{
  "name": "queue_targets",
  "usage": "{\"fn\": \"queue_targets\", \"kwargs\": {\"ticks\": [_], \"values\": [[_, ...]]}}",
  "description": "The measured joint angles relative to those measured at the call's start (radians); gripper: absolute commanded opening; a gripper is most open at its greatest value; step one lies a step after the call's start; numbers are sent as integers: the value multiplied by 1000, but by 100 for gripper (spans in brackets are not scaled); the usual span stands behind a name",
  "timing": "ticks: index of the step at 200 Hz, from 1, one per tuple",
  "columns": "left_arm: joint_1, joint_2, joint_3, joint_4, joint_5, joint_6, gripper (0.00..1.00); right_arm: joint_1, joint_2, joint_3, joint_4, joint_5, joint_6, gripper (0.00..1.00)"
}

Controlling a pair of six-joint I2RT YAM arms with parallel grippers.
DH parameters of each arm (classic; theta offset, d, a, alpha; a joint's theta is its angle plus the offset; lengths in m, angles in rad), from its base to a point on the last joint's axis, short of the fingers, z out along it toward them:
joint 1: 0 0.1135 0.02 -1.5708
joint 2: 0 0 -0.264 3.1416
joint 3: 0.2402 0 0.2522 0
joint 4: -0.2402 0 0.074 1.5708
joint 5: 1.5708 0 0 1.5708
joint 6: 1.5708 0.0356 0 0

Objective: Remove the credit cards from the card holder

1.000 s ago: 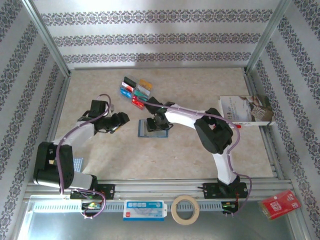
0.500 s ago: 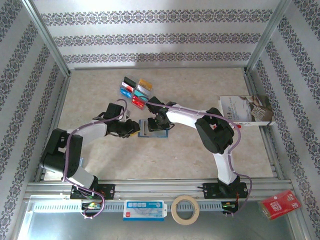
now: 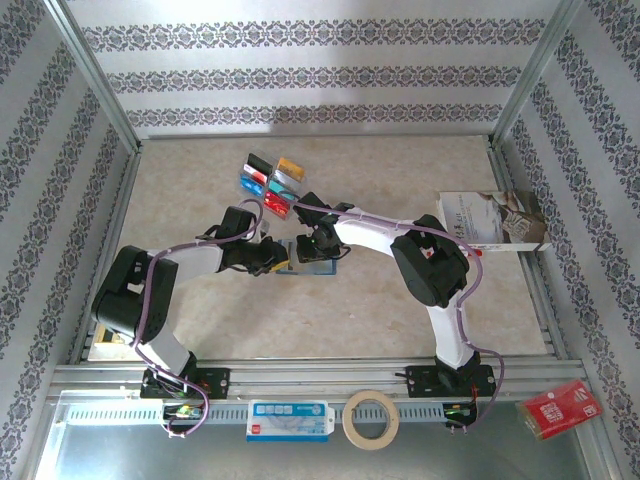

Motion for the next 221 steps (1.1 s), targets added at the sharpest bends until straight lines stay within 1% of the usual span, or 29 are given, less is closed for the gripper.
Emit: {"fn": "queue_targets", "kwargs": {"ticks": [37, 86, 129, 167, 201, 221], "values": [[-2, 43, 15, 18, 3, -11, 19, 0, -3, -5, 4, 0, 0, 31], [-2, 60, 18, 45, 9, -26, 19, 0, -8, -11, 13, -7, 0, 31], [-11, 65, 39, 13, -8, -2, 19, -11, -30, -26, 11, -39, 4, 36], [-21, 93, 61, -9, -16, 19, 19, -26, -129, -77, 16, -76, 31, 41], [-32, 95, 84, -26, -18, 24, 19, -39, -243, -111, 73, -86, 61, 44], [-43, 95, 101, -30, -18, 27, 25, -48, -306, -153, 115, -74, 85, 46]]}}
